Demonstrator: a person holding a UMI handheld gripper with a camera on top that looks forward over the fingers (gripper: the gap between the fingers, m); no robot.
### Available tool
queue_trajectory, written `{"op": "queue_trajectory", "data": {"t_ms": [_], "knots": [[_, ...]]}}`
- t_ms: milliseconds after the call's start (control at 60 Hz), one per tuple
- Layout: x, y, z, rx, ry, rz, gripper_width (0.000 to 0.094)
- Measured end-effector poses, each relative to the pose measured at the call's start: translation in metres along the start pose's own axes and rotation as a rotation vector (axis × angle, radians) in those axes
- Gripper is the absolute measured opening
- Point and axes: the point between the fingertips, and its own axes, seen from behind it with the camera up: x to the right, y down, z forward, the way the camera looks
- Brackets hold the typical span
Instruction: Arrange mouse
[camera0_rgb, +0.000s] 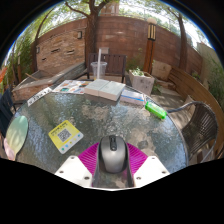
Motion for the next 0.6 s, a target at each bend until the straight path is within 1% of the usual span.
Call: {"op": "queue_trajectory", "data": {"t_ms": [100,150,250,317,383,483,550,600], "knots": [[0.002,0.002,-0.002,-0.014,0.034,0.014,0.0364],[0.006,0.001,-0.006,-0.025,0.067,0.008,0.0364],[0.013,-0.019,-0.026,0.012,0.137,0.039,0.0364],[0.014,-0.046,-0.048,0.062,0.178,0.07,0.0358],[0.007,-0.086,-0.082,0.13,0.207,0.123,0.0357],[-0.031,-0.148,-0.136,0.275,0.225,0.178,0.0356],[-0.078,-0.181,-0.165,0.34,0.212,0.185,0.0355],[-0.127,-0.195,-0.178,0.366,0.168,0.187,0.0354]]}}
